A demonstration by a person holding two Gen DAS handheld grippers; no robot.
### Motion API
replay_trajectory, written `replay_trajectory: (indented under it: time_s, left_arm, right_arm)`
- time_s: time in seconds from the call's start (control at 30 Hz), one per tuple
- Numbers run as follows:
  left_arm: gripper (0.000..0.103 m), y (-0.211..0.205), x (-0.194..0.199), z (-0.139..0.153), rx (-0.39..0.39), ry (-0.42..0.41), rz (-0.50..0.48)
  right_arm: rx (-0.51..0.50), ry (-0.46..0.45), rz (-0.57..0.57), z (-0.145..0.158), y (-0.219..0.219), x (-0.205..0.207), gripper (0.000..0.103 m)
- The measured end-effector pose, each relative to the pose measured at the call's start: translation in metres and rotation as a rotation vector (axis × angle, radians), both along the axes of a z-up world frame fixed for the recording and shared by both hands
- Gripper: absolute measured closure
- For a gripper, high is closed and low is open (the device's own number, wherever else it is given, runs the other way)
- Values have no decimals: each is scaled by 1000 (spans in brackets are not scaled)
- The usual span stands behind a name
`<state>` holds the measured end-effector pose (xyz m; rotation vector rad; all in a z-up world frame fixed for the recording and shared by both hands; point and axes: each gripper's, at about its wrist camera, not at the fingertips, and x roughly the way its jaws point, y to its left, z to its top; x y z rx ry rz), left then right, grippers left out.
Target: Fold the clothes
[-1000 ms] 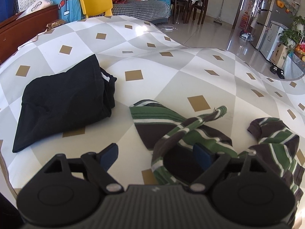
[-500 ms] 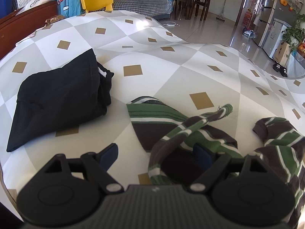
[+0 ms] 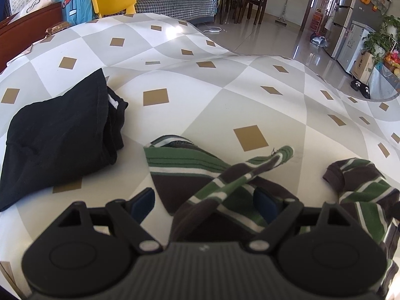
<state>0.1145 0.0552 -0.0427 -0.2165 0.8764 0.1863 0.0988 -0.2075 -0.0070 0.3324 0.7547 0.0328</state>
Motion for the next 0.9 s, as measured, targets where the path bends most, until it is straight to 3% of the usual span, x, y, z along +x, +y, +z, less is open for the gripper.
replay_trajectory:
  time_s: [0.37, 0.5, 0.57, 0.63, 0.73, 0.9]
  left_arm:
    - [20, -4, 14, -11, 7, 29, -6]
    - [26, -6, 18, -17, 7, 39, -7]
    - [33, -6, 19, -18, 5, 40, -5]
    - [48, -7, 19, -19, -5, 36, -6]
    - [60, -6, 18, -17, -12, 25, 2]
    - [65, -2, 15, -11, -4, -6, 36]
  right_arm:
    - [-148, 73, 161, -7, 12, 50, 58]
    - [-136, 127, 164, -24, 11, 60, 59]
    - [-106, 144, 158, -30, 8, 63, 66]
    - [-81, 157, 153, -34, 5, 66, 82]
    - [-64, 132, 156, -29, 3, 65, 93]
    - [-37, 36, 174, -9, 1, 58, 95]
